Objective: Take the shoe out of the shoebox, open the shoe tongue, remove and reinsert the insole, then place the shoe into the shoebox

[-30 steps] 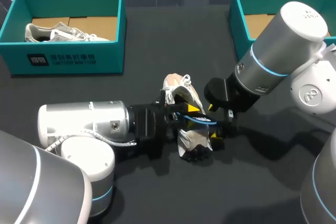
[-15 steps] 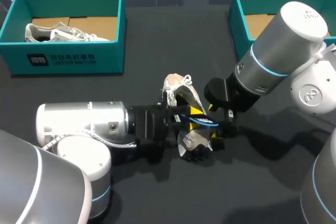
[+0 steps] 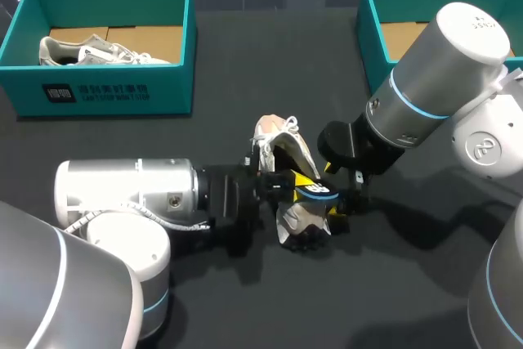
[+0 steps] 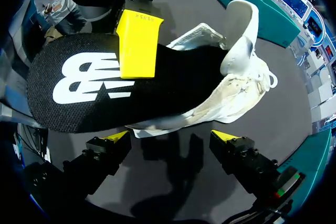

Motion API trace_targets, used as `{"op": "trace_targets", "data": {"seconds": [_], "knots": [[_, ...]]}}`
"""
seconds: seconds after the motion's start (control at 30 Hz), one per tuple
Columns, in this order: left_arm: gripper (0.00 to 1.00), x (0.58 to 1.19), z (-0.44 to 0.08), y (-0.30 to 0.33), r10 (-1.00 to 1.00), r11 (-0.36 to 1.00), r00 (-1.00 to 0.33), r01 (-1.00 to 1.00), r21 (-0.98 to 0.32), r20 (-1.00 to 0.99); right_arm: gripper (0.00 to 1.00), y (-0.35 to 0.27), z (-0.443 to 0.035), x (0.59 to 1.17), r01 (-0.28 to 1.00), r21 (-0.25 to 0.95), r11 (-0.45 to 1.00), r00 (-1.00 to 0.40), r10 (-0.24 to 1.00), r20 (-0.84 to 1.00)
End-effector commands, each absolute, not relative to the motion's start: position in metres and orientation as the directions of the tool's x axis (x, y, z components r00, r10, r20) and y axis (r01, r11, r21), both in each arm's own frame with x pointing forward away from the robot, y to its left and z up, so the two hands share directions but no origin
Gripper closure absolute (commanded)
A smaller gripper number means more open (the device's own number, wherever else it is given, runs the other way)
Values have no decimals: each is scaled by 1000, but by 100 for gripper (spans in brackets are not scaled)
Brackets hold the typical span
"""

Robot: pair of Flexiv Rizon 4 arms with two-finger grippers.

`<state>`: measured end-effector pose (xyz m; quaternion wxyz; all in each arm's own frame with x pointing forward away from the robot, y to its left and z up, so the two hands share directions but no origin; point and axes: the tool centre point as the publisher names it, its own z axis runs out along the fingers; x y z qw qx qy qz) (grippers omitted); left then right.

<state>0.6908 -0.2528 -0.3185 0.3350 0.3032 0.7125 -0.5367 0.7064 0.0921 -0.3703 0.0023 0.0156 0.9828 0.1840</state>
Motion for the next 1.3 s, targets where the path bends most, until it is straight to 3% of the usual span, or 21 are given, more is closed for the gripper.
{"op": "trace_targets", "data": {"seconds": [0.03,0.3,0.77,0.97,1.3], "knots": [[100,698,-325,-253,73,244,-586,795,-556,-807,0,92,-371,705,30,360,933,-999,33,-1],[100,712,-335,-249,93,282,-549,815,-507,-831,0,92,-371,705,30,360,933,-999,33,-1],[100,716,-335,-245,74,305,-608,769,-562,-791,0,92,-371,705,30,360,933,-999,33,-1],[78,706,-324,-246,62,281,-635,751,-597,-770,0,92,-371,705,30,360,933,-999,33,-1],[77,691,-314,-251,79,240,-637,758,-606,-766,0,92,-371,705,30,360,933,-999,33,-1]]}}
